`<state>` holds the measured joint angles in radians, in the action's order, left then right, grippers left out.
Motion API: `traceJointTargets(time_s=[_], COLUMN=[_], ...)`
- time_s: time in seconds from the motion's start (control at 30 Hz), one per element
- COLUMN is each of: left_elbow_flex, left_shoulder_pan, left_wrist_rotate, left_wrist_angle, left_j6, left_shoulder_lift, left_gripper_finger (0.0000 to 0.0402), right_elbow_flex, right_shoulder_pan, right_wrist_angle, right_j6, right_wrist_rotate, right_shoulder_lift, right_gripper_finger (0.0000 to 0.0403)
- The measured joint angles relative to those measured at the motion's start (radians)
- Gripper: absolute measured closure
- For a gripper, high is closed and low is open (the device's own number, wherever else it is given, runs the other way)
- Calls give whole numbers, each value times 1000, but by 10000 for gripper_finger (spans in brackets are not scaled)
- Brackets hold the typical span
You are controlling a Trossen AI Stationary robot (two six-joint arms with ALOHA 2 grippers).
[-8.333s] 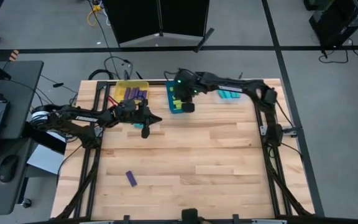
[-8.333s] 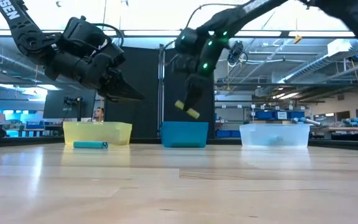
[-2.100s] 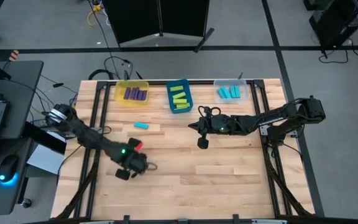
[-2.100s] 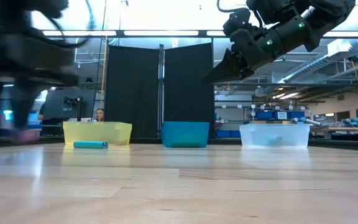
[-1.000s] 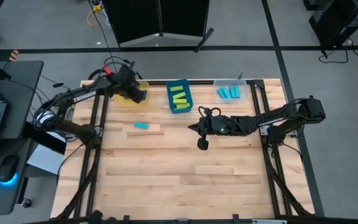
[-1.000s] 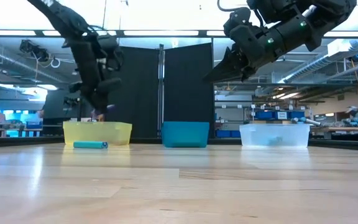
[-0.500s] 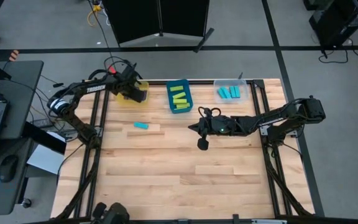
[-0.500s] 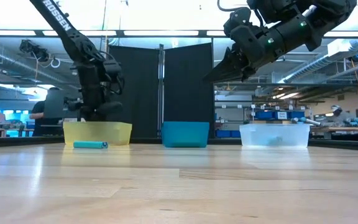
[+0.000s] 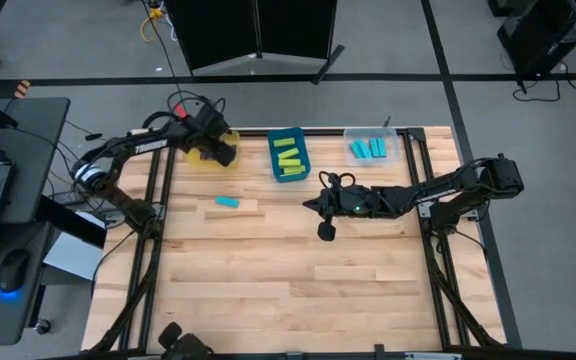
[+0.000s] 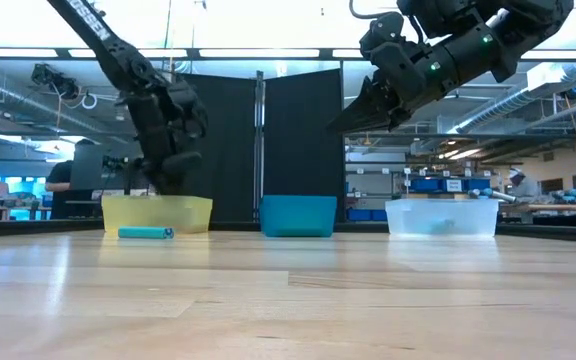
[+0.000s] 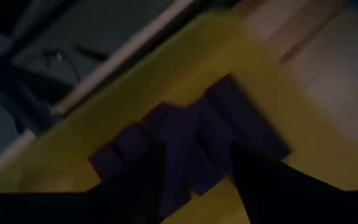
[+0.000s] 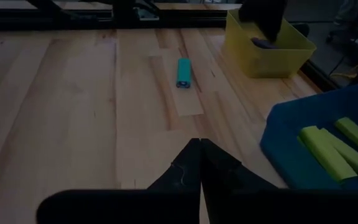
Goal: Sort blocks
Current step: Put the violet block into the yellow bin, then put the blue block into the transparent bin
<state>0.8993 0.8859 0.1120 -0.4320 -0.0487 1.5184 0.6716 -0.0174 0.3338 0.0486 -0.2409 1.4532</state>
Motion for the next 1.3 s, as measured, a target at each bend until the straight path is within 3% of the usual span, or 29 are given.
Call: traceJointTargets(time_s=[0.17,0.43,0.73,0.9,1.1,1.3], left_elbow_flex=[-15,-126,-169,-169,-169,-169], left_shoulder_pan=[-67,-267,-558,-650,-708,-763], left_wrist_rotate=[0,-39,-39,-65,-111,-106], left_wrist_angle=[6,86,75,20,-34,-90], left_j6=[-28,-22,-60,-64,-2,15], left_shoulder_lift=[-112,-250,-284,-282,-282,-281], left_gripper_finger=[241,280,309,326,320,282], right_elbow_flex=[0,0,0,0,0,0], right_shoulder_pan=[1,1,0,-3,-17,-16], right_wrist_angle=[0,2,40,92,142,145], right_j6=[-7,-23,-22,-17,-24,-25], right_wrist_rotate=[0,0,0,0,0,0], right_shoulder_lift=[0,3,97,151,160,160], right_gripper_finger=[389,387,386,389,387,387])
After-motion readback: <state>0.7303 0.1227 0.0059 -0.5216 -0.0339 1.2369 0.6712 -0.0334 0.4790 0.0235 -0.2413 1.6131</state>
